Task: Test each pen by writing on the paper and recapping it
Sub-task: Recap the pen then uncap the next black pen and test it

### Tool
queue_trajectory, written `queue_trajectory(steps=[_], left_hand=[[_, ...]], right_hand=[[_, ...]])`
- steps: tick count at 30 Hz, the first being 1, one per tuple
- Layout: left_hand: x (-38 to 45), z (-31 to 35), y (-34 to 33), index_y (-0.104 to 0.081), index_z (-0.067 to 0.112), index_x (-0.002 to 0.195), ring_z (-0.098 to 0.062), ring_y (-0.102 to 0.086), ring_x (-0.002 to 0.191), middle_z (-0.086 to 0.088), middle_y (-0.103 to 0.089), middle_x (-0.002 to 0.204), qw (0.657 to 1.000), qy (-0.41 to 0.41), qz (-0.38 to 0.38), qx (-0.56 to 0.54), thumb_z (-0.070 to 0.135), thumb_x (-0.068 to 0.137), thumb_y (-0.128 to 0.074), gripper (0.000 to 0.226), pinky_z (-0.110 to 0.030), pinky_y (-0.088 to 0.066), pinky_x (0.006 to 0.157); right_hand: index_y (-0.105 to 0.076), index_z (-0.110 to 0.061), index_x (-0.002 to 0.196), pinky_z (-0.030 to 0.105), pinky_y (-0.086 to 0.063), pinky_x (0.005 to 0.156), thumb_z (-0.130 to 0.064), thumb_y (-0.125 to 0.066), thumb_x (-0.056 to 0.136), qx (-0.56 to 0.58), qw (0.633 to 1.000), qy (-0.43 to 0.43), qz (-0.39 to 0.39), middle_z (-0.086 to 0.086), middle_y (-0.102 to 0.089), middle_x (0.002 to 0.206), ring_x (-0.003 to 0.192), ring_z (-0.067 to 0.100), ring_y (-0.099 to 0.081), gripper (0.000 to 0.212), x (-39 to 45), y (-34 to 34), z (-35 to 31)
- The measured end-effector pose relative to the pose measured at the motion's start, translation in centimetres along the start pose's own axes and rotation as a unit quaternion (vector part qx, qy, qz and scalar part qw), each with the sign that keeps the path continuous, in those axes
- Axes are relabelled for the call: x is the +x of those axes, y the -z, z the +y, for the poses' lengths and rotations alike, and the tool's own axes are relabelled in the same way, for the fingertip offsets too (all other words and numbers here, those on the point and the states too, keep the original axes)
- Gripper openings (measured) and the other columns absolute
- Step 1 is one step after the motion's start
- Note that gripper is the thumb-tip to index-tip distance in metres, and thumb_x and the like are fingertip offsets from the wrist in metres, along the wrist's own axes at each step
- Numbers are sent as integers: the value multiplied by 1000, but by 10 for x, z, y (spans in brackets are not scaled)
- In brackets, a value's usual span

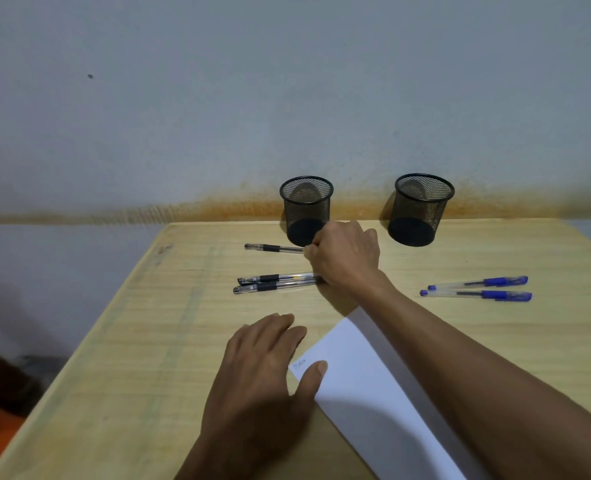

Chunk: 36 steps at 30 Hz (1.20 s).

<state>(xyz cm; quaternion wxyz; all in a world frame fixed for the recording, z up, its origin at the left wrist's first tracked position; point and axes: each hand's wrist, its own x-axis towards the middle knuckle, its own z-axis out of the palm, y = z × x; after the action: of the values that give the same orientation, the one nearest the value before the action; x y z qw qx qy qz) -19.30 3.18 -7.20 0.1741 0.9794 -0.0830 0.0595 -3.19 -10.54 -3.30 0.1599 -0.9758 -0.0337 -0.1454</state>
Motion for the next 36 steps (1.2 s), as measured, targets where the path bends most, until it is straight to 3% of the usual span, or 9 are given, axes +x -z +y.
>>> queue_trajectory(steps=[11, 15, 18, 21, 24, 28, 30, 33, 36], left_hand=[[1, -2, -1, -33, 40, 146, 2, -12, 143, 24, -23, 157, 1000, -7, 7, 0, 69, 90, -25, 64, -29, -9, 121], [0, -1, 1, -51, 34, 136, -3, -30, 138, 18, -43, 147, 999, -14, 34, -31, 66, 89, -39, 58, -24, -17, 115], [-2, -1, 9, -65, 16, 120, -22, -54, 117, 0, -62, 122, 977, -34, 202, -55, 41, 90, -60, 39, -37, -42, 98], [0, 7, 25, -59, 14, 130, -26, -50, 112, -5, -57, 121, 943, -8, 329, -38, 28, 89, -62, 43, -41, -41, 91], [4, 15, 32, -58, 18, 132, -26, -52, 113, -3, -60, 123, 948, -33, 317, -13, 28, 90, -59, 43, -44, -40, 93], [4, 26, 28, -69, 22, 110, -19, -61, 93, 8, -70, 101, 957, -82, 277, -29, 29, 92, -54, 25, -39, -41, 88], [2, 34, 25, -71, 21, 105, -17, -60, 88, 11, -68, 94, 959, -102, 258, -61, 27, 92, -56, 20, -38, -42, 82], [4, 53, 22, -71, 17, 110, -14, -55, 89, 9, -62, 93, 961, -122, 229, -93, 30, 94, -51, 29, -31, -39, 78], [6, 71, 19, -72, 10, 112, -15, -60, 88, -1, -70, 93, 957, -148, 233, -92, 26, 90, -59, 30, -30, -48, 79]], right_hand=[[-78, -16, 96, 38, -31, 78, -36, -64, 96, 0, 997, 72, -2, 4, -66, 100, 103, 29, -56, 24, 2, -4, 13], [-72, -19, 106, 36, -36, 79, -39, -59, 100, 23, 993, 117, 14, 2, -61, 111, 110, 25, -51, 25, -25, 22, 23], [-68, -20, 102, 40, -49, 75, -40, -61, 99, 80, 990, 117, 19, 1, -71, 103, 99, 27, -61, 22, -50, 52, 34], [-71, -22, 94, 43, -55, 70, -38, -68, 94, 157, 978, 135, 12, -6, -74, 84, 80, 21, -66, 16, -74, 83, 51], [-75, -21, 90, 34, -54, 71, -33, -73, 91, 180, 969, 169, -8, -11, -73, 79, 73, 5, -63, 12, -95, 108, 67], [-76, -19, 85, 16, -49, 67, -24, -78, 87, 247, 955, 165, 3, -11, -73, 75, 73, -1, -64, 6, -113, 128, 82], [-76, -17, 87, 18, -54, 66, -22, -83, 82, 394, 916, 82, 9, -6, -74, 75, 68, 2, -66, 10, -120, 132, 85], [-75, -16, 92, 22, -57, 64, -22, -83, 76, 595, 802, -37, -35, 1, -76, 74, 71, 11, -73, 19, -136, 125, 79], [-77, -22, 89, 22, -57, 63, -19, -77, 87, 576, 813, -58, -55, -6, -77, 73, 71, 8, -73, 3, -150, 109, 66]])
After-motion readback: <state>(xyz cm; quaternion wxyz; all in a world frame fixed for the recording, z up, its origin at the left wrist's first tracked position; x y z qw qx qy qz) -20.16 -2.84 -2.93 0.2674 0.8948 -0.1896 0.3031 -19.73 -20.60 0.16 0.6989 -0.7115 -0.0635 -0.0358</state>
